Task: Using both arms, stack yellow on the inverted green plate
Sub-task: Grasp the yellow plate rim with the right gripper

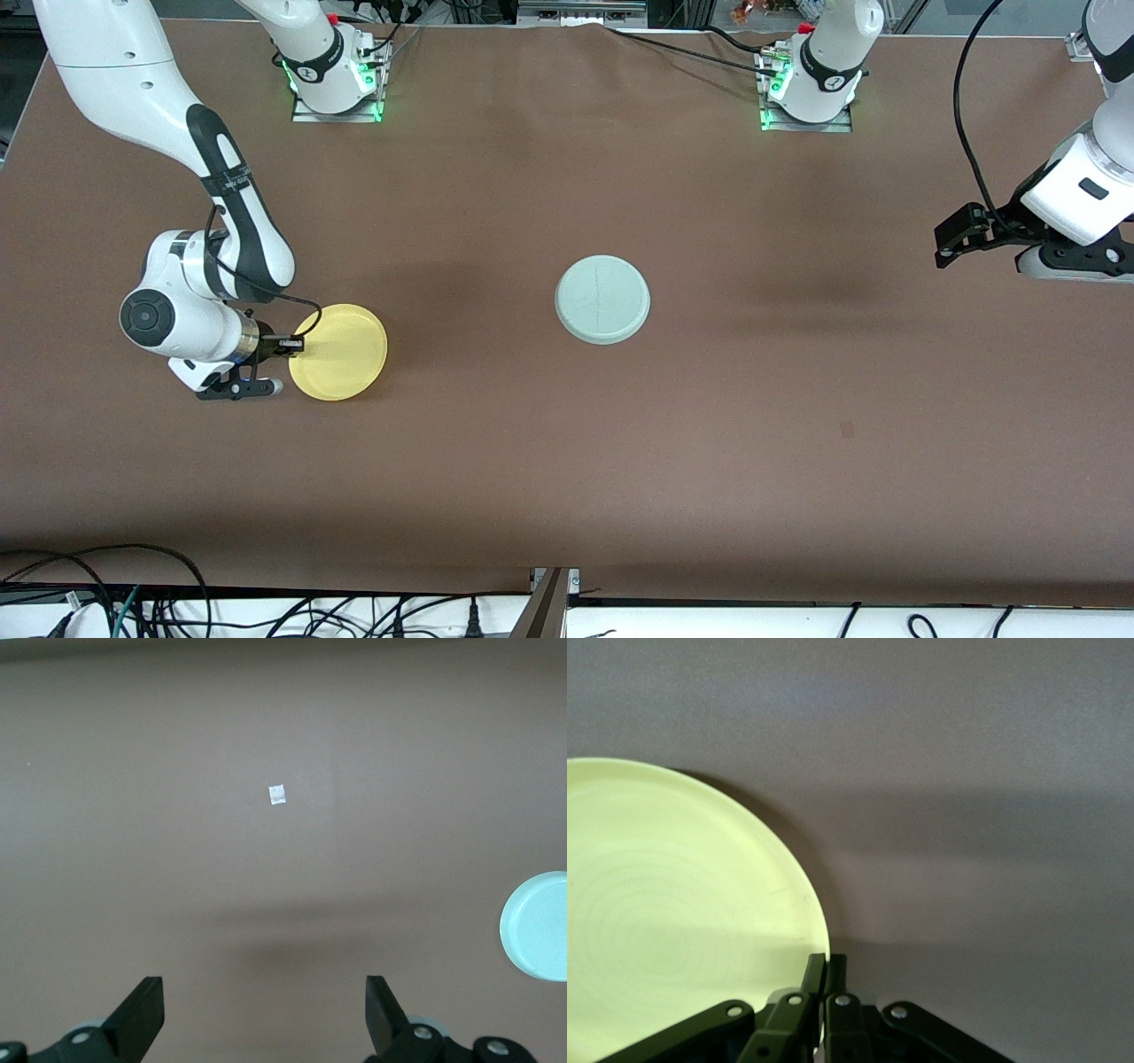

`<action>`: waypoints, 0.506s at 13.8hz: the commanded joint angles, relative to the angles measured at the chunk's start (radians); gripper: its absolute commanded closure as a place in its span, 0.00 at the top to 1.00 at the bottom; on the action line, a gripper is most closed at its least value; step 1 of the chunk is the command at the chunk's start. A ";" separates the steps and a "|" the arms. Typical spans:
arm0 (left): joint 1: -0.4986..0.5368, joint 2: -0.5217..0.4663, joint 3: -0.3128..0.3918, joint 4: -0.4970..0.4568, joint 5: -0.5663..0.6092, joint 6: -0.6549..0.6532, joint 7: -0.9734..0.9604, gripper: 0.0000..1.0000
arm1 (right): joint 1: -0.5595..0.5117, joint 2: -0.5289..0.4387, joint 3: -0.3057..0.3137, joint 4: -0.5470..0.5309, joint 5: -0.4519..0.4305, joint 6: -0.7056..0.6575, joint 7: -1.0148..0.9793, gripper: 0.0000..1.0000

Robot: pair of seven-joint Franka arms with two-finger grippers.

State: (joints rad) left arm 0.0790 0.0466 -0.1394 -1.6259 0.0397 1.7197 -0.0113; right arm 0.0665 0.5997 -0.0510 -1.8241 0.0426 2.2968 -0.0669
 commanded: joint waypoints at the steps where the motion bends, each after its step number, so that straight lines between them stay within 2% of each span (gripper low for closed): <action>1: 0.013 -0.017 -0.011 -0.008 0.020 -0.014 0.016 1.00 | -0.005 -0.009 0.010 0.052 0.068 -0.077 0.036 0.00; 5: 0.015 -0.019 -0.011 -0.006 0.020 -0.014 0.017 1.00 | -0.005 -0.037 0.011 0.184 0.186 -0.277 0.035 0.00; 7: 0.015 -0.019 -0.011 -0.008 0.020 -0.015 0.014 1.00 | -0.002 -0.076 0.013 0.197 0.204 -0.353 0.047 0.00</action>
State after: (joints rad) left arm 0.0800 0.0465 -0.1393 -1.6258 0.0397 1.7180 -0.0113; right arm 0.0674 0.5639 -0.0471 -1.6402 0.2154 2.0131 -0.0378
